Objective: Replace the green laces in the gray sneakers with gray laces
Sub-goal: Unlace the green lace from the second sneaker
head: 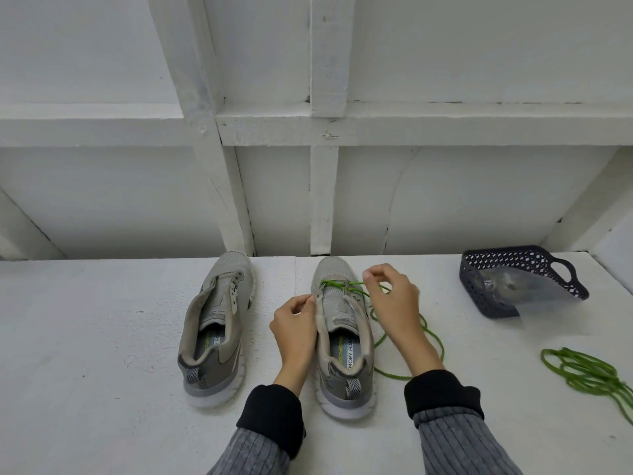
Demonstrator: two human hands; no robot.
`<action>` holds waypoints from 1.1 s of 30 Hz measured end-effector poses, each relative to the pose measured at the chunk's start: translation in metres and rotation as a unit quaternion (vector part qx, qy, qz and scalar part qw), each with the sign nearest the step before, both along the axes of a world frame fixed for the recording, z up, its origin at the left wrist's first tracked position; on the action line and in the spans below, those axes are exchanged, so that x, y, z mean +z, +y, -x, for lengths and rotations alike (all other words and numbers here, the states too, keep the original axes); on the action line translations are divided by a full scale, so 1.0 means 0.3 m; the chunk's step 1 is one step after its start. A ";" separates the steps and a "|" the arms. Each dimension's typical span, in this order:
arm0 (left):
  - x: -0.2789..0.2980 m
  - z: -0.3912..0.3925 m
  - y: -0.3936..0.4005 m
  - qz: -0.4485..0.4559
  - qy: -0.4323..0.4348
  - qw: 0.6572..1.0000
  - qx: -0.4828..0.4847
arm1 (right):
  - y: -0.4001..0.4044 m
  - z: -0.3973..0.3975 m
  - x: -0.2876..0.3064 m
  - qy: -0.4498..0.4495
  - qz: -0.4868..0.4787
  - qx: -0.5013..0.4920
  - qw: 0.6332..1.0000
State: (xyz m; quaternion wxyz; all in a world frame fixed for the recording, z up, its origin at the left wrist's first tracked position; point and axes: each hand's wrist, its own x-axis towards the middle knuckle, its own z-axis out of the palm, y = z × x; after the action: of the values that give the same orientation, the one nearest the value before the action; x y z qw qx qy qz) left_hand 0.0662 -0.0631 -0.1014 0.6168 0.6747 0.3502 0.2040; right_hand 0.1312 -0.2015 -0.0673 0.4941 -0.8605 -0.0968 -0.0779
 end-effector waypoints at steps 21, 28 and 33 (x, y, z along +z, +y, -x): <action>0.065 -0.168 0.065 -0.416 0.119 0.836 -0.338 | 0.084 0.083 -0.075 0.107 -0.165 -0.155 0.968; 0.039 -0.119 0.089 0.052 -0.061 0.996 -0.049 | 0.082 0.091 -0.076 0.109 -0.183 -0.152 0.965; 0.047 -0.143 0.115 -0.028 -0.051 0.993 -0.098 | 0.083 0.096 -0.072 0.108 -0.178 -0.142 0.968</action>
State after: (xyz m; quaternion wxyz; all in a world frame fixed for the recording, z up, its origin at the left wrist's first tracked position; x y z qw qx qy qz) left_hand 0.1091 -0.0285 -0.0874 0.6317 0.7117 0.2442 0.1865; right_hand 0.1023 -0.1767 -0.0889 0.6308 -0.7667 0.0959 -0.0705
